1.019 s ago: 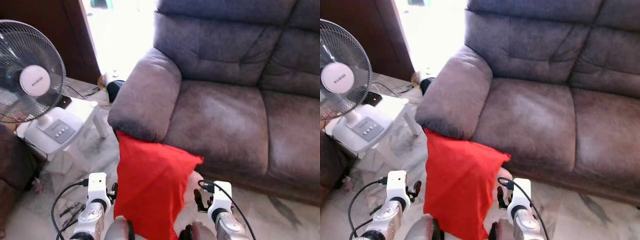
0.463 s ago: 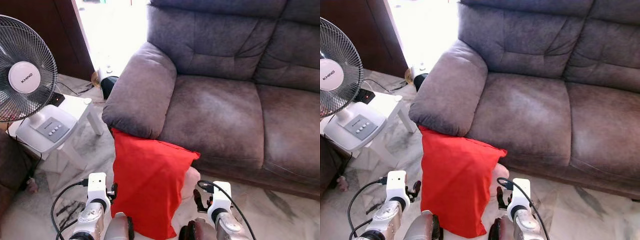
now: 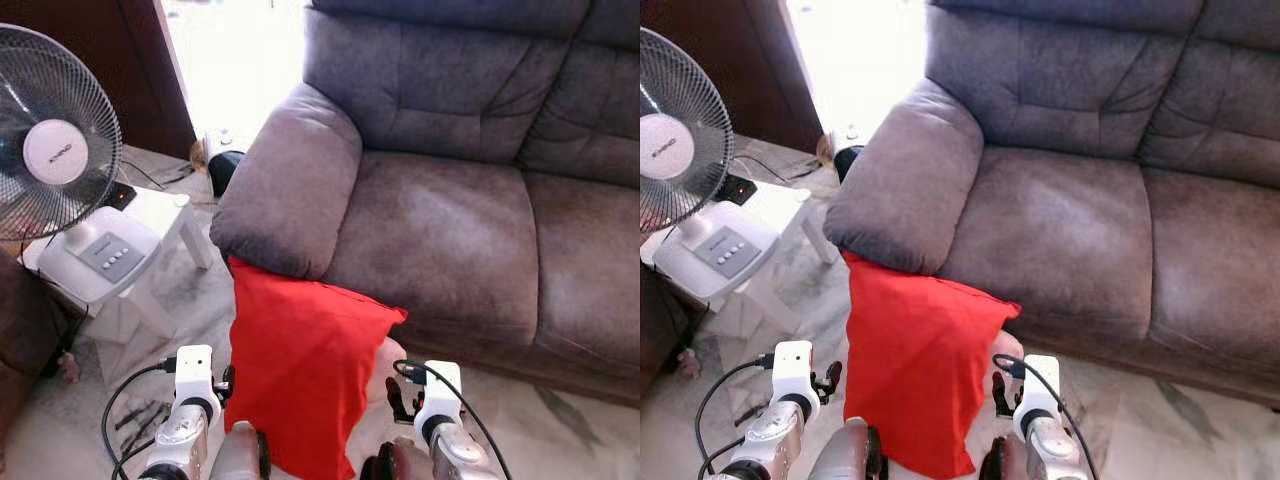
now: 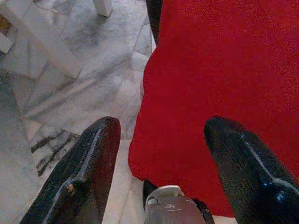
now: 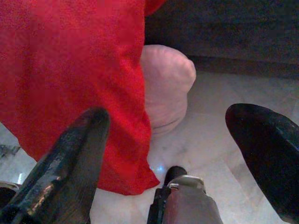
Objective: Move the pillow to the sofa from floor
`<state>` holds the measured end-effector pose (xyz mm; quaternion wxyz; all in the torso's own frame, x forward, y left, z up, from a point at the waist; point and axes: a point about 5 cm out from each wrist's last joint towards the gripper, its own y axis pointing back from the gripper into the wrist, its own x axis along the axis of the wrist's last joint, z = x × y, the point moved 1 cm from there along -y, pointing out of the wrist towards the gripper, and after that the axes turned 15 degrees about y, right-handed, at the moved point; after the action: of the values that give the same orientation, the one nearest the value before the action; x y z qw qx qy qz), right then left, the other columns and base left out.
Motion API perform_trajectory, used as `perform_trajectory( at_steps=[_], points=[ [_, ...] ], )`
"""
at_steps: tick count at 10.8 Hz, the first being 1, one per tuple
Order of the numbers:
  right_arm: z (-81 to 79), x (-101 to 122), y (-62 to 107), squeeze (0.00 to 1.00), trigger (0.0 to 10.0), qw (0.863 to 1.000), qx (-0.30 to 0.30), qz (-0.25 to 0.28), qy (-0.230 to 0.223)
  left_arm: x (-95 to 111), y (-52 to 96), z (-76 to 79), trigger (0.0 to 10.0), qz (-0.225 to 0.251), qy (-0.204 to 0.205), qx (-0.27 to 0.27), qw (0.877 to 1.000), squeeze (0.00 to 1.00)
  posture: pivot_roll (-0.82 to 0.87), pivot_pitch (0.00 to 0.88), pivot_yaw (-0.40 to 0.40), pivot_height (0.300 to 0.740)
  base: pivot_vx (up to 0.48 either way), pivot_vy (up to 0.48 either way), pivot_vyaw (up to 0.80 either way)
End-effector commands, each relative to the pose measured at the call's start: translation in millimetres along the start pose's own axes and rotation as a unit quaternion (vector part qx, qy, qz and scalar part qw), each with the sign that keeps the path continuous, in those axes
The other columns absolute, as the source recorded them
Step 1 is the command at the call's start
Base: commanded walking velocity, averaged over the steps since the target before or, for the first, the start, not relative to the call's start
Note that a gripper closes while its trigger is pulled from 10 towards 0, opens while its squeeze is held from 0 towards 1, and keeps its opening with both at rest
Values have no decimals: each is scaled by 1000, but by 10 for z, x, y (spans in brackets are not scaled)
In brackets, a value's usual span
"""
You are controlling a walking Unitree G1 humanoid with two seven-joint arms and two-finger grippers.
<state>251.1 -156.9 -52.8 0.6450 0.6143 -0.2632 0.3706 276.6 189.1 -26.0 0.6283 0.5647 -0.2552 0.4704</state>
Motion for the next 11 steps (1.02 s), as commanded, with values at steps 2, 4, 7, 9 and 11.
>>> perform_trajectory(
  at_steps=[2, 4, 7, 9, 11],
  points=[
    [-35, -88, 21, 0, 10000, 1000, 9, -19, -2, -94, 34, -48, 10000, -18, -1, 9, 1000, 0, 68, 157, 1, 623, 0, 0, 0],
    [-26, -72, 20, 0, 10000, 1000, 7, -12, -5, -92, 33, -46, 10000, -18, -1, 9, 1000, 0, 67, 159, 2, 618, 0, 0, 0],
    [-23, -75, 21, 0, 10000, 1000, 7, -13, -6, -87, 32, -44, 10000, -17, -2, 8, 1000, 0, 67, 166, 3, 618, 0, 0, 0],
    [-34, -65, 18, 0, 10000, 1000, 11, -10, -11, -84, 31, -43, 10000, -16, -2, 8, 1000, 0, 67, 169, 3, 618, 0, 0, 0],
    [-59, -6, -2, 0, 10000, 1000, 17, -2, -13, 0, 7, -54, 10000, 0, 1, 11, 1000, 0, 67, 173, 2, 618, 0, 0, 0]
  ],
)
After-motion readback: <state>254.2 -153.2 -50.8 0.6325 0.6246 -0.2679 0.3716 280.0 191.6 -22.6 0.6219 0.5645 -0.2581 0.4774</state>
